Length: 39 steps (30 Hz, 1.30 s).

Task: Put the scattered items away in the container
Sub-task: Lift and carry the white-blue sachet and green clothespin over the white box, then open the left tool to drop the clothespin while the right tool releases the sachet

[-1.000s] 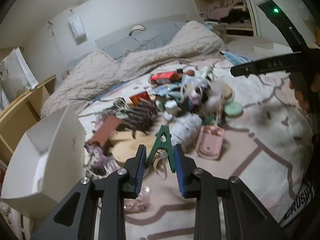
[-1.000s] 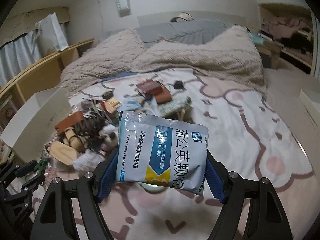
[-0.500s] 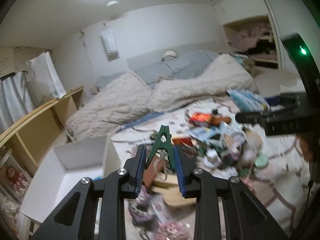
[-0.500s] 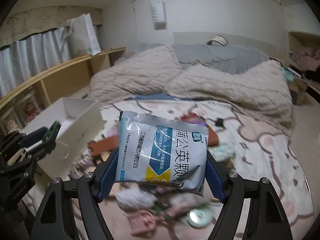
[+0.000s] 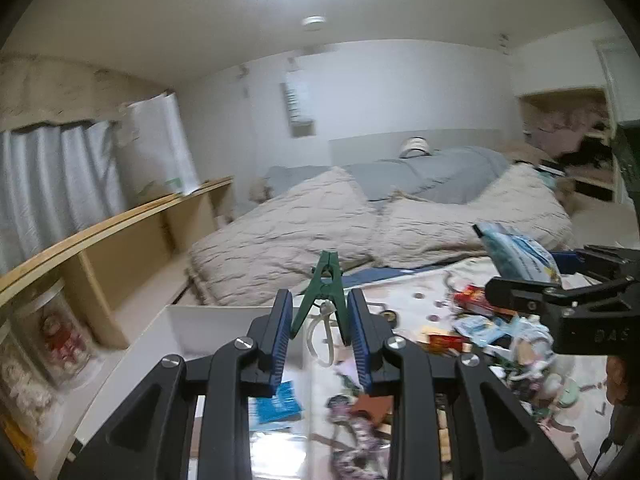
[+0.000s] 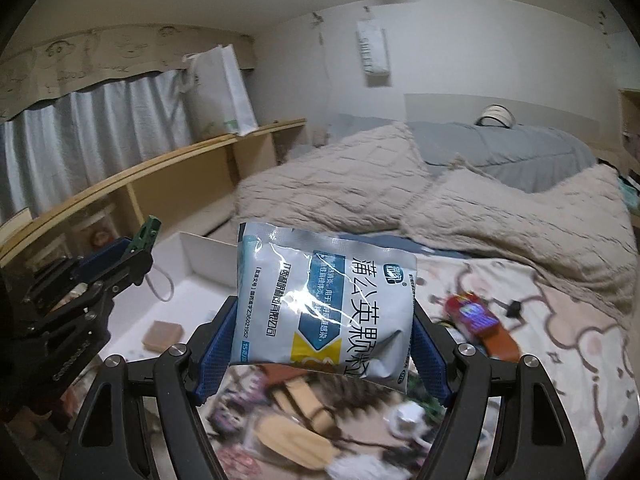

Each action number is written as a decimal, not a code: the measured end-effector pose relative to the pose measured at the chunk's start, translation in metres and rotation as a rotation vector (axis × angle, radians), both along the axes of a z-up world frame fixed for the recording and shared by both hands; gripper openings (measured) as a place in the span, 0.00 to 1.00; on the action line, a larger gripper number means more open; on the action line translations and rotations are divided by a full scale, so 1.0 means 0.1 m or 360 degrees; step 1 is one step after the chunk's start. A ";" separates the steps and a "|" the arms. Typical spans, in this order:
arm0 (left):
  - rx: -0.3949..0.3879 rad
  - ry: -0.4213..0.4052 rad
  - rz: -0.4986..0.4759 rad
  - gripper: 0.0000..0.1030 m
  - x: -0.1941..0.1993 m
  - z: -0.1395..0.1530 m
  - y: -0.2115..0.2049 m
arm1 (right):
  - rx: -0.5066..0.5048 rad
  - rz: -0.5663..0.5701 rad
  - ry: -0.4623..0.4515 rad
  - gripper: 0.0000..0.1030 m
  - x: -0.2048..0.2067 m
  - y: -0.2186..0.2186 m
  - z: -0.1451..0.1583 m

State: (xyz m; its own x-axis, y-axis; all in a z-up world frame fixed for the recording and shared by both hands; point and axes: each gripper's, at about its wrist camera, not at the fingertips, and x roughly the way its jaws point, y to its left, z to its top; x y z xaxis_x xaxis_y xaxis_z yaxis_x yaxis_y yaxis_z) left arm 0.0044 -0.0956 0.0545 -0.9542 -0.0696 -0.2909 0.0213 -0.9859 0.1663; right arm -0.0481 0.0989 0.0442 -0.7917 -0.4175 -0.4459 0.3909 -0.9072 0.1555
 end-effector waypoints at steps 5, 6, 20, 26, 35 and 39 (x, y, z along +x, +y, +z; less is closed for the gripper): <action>0.0050 -0.0032 0.0174 0.27 -0.01 -0.10 -0.47 | 0.0004 0.0098 -0.0005 0.76 -0.05 -0.38 0.04; 0.0060 -0.0039 0.0201 0.27 0.00 -0.13 -0.54 | 0.0006 0.0117 -0.0010 0.76 -0.06 -0.45 0.04; 0.0232 -0.0269 0.0549 0.27 -0.15 -0.62 -1.59 | 0.0086 0.0401 -0.0134 0.76 -0.18 -1.46 -0.17; 0.0223 -0.0407 0.0584 0.27 -0.31 -0.85 -1.71 | 0.0163 0.0518 -0.0259 0.76 -0.26 -1.89 -0.36; 0.0164 -0.0595 0.0658 0.27 -0.43 -1.09 -1.84 | 0.0308 0.0600 -0.0349 0.76 -0.31 -2.26 -0.63; 0.0165 -0.0626 0.0662 0.27 -0.44 -1.14 -1.89 | 0.0339 0.0609 -0.0383 0.76 -0.33 -2.34 -0.71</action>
State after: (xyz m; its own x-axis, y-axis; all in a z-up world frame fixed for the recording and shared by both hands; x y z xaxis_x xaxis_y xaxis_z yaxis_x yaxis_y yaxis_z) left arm -0.0396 -0.2841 -0.0592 -0.6714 -0.3677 -0.6434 0.3662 -0.9194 0.1433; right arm -0.0808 -0.1347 -0.0271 -0.4636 -0.5375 -0.7044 0.6777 -0.7272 0.1089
